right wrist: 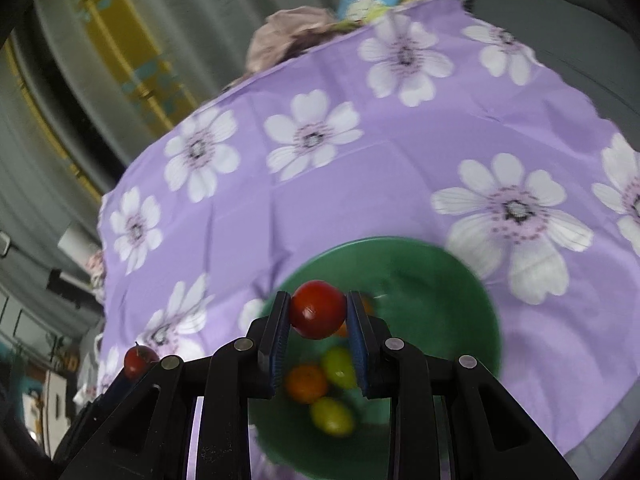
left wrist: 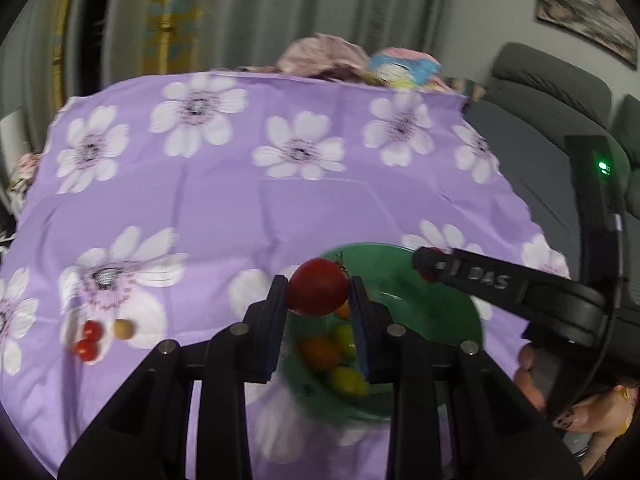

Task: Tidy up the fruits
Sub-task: 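Carry the cherry tomato into the green bowl and open the right gripper, then move the right gripper back and grasp another cherry tomato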

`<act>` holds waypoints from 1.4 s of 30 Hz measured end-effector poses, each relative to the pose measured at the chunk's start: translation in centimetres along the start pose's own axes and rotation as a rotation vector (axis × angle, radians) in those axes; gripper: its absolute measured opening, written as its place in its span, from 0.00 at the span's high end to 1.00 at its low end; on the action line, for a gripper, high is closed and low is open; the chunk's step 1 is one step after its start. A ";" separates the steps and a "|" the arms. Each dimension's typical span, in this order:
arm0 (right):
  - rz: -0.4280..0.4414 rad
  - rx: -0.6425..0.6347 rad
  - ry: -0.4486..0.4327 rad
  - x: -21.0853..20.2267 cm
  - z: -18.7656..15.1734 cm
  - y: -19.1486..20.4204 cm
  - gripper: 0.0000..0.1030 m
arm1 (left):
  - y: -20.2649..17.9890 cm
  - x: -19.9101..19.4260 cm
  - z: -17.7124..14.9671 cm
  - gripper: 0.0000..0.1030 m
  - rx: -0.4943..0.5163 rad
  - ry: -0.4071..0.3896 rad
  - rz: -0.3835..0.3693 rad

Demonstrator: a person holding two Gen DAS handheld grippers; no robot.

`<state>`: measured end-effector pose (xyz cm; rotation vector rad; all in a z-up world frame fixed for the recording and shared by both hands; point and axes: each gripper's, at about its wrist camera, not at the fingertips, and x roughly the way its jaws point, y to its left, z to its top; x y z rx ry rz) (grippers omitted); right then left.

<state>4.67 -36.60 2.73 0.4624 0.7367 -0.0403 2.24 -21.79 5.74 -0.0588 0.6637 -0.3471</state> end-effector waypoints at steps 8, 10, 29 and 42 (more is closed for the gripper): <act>-0.057 0.050 0.040 0.8 0.3 -2.7 0.72 | -2.9 3.4 -0.7 0.71 0.029 0.107 -0.115; -0.067 0.060 0.059 1.2 0.3 -3.4 0.71 | -3.1 4.2 -0.9 0.71 0.017 0.135 -0.135; -0.127 0.057 0.120 2.6 0.1 -3.7 0.66 | -2.1 6.2 -1.5 0.61 -0.031 0.224 -0.175; -0.071 0.011 0.056 1.8 0.2 -1.3 0.55 | 3.8 2.6 -1.2 0.52 -0.101 0.145 -0.048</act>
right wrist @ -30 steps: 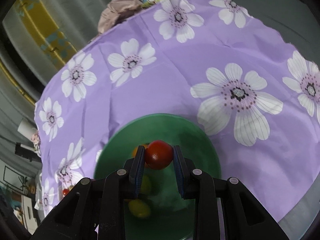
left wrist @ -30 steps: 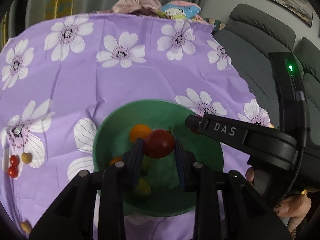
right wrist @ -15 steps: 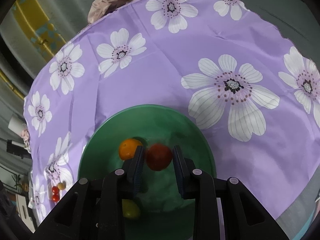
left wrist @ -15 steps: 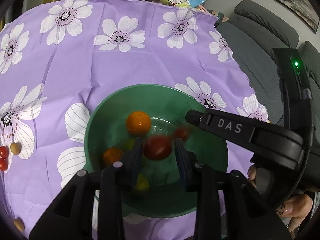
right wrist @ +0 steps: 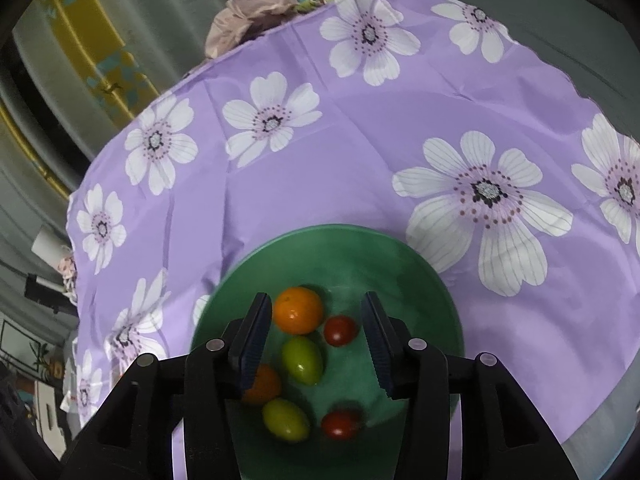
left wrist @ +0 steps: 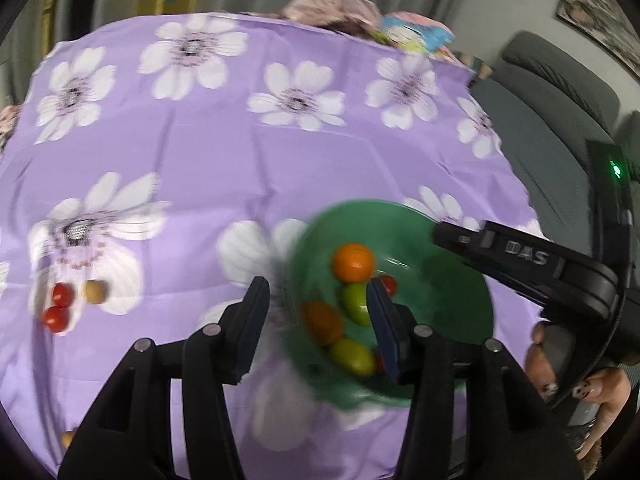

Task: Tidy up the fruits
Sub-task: 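Move the right gripper back and grasp another cherry tomato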

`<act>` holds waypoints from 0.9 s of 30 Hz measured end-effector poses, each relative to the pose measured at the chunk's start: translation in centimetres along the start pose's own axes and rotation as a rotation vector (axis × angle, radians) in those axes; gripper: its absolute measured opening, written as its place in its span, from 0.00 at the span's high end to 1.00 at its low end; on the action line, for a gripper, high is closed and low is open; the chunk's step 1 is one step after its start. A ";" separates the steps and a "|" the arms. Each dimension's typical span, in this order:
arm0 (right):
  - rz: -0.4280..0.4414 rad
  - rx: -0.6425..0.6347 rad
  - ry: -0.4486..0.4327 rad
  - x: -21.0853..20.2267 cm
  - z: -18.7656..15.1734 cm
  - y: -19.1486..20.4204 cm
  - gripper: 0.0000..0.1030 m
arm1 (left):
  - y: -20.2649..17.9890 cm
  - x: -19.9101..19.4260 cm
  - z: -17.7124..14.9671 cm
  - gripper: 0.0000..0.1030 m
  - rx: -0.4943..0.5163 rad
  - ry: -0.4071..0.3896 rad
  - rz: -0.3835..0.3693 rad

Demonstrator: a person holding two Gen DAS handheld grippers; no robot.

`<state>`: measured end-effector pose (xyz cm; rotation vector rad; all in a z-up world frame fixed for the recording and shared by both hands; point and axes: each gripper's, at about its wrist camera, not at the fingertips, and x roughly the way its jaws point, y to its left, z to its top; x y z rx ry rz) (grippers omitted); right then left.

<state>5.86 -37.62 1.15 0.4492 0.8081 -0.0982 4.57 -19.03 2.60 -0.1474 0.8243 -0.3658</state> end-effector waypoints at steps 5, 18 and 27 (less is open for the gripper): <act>0.061 -0.037 -0.018 -0.2 -0.2 1.5 0.54 | 5.0 -2.0 0.1 0.52 -0.082 -0.003 0.026; 0.246 -0.144 -0.007 0.3 -2.2 7.5 0.47 | 17.9 -3.8 -2.4 0.52 -0.323 0.045 0.294; 0.397 -0.305 0.175 3.6 -5.5 16.9 0.47 | 21.0 -2.9 -3.1 0.54 -0.391 0.082 0.291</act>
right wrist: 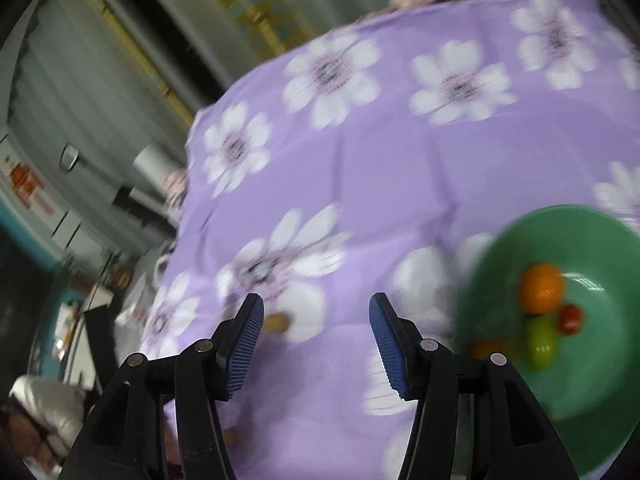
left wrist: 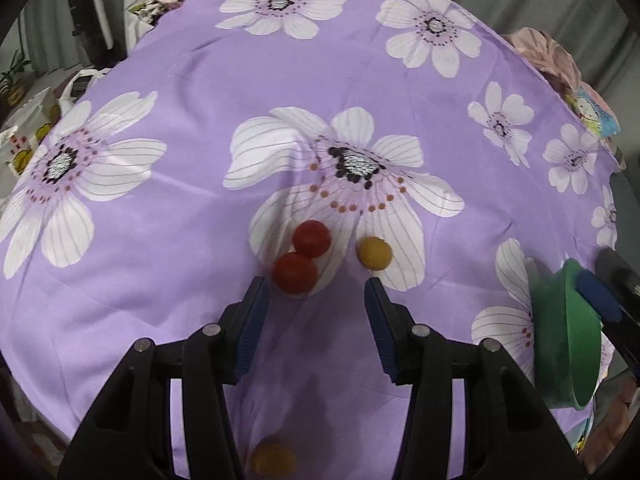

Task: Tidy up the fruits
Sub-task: 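Move the right gripper back and grasp another cherry tomato, then carry the cherry tomato into the green bowl and open the right gripper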

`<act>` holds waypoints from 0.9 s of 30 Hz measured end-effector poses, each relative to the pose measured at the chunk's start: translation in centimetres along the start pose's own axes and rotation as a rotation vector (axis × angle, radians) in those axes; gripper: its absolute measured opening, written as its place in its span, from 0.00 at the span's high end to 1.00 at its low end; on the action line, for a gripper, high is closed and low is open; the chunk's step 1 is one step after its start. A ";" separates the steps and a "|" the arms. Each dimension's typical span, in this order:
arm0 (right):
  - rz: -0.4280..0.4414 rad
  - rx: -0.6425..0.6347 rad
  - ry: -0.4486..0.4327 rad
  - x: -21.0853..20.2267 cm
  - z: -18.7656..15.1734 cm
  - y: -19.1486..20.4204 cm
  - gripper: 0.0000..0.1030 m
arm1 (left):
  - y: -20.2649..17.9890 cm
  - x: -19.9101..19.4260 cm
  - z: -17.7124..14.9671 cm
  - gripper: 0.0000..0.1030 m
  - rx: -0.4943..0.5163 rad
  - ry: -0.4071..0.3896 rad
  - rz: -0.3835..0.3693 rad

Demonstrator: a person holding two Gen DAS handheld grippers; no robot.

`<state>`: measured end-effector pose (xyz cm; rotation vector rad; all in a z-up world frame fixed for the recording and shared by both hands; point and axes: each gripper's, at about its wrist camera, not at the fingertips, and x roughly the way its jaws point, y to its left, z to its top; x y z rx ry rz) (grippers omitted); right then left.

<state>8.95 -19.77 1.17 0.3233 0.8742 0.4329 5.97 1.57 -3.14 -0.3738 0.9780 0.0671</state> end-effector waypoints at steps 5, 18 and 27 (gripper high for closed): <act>0.072 -0.051 0.232 6.6 0.1 3.4 0.47 | -0.2 1.2 0.0 0.62 0.014 0.019 0.015; 0.019 -0.190 0.430 16.4 0.2 7.7 0.58 | 1.4 3.4 0.8 0.69 -0.117 0.072 -0.003; 0.019 -0.199 0.503 19.6 -0.7 7.4 0.65 | 1.5 3.6 0.9 0.73 -0.130 0.046 0.011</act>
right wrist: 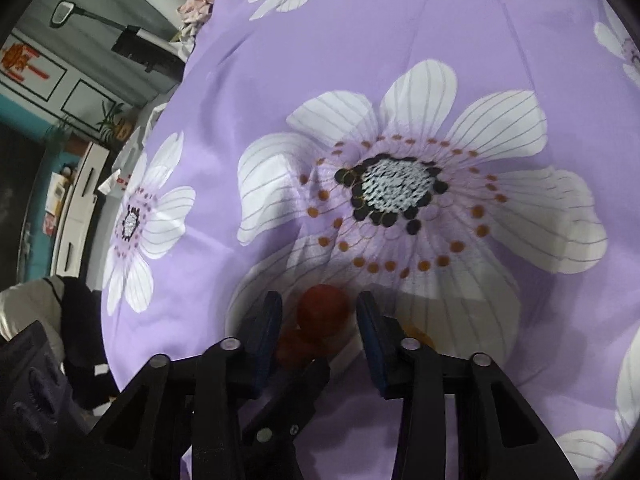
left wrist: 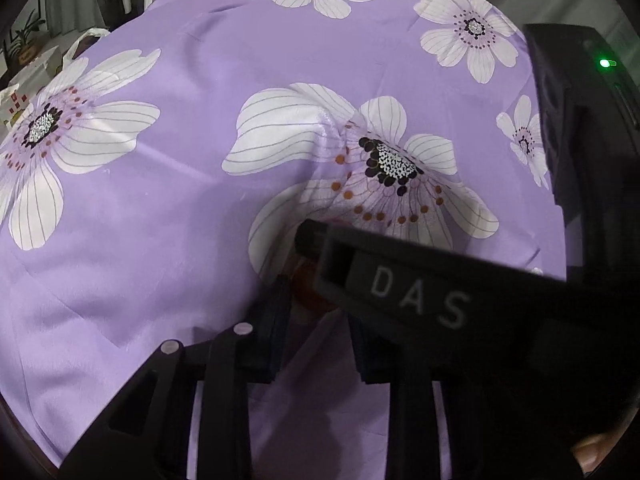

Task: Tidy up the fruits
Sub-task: 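Carry the cherry tomato into the green bowl and open the right gripper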

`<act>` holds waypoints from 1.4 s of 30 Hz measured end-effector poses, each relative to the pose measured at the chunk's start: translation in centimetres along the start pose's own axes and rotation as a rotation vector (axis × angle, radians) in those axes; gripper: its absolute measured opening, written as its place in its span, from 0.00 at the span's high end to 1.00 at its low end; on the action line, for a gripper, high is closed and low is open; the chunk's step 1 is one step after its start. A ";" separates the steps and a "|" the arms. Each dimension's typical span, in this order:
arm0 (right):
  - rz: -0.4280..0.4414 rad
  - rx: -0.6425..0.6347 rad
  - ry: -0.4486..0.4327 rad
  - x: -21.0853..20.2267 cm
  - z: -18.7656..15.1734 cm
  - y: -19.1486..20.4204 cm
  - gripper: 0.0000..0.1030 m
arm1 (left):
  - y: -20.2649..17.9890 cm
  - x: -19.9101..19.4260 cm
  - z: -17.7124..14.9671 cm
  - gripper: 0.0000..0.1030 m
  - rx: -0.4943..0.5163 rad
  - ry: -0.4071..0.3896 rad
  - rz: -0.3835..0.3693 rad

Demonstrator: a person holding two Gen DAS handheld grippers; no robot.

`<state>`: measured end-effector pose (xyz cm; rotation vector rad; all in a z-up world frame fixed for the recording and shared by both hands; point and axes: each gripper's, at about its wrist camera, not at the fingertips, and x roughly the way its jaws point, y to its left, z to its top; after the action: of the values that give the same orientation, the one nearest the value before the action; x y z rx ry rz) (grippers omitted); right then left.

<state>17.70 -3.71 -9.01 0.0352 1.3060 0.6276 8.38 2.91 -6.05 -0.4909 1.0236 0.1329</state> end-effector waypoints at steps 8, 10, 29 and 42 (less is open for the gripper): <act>0.025 0.027 -0.043 -0.9 -0.6 -0.6 0.71 | -0.7 -1.2 -0.6 0.74 0.055 -0.044 0.041; 0.036 0.034 -0.080 -2.3 -0.9 -0.9 0.71 | -1.1 -2.2 -0.8 0.74 0.084 -0.085 0.039; -0.137 0.221 -0.603 -20.5 -13.4 -7.0 0.72 | -9.3 -9.3 -4.9 0.74 0.301 -0.258 -0.220; -0.316 0.521 -0.690 -26.4 -17.8 -17.2 0.72 | -21.1 -9.3 -8.8 0.74 0.500 -0.168 -0.445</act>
<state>5.42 -35.59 2.97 0.4274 0.7440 -0.0255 3.57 -18.62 5.04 -0.2334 0.7269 -0.4634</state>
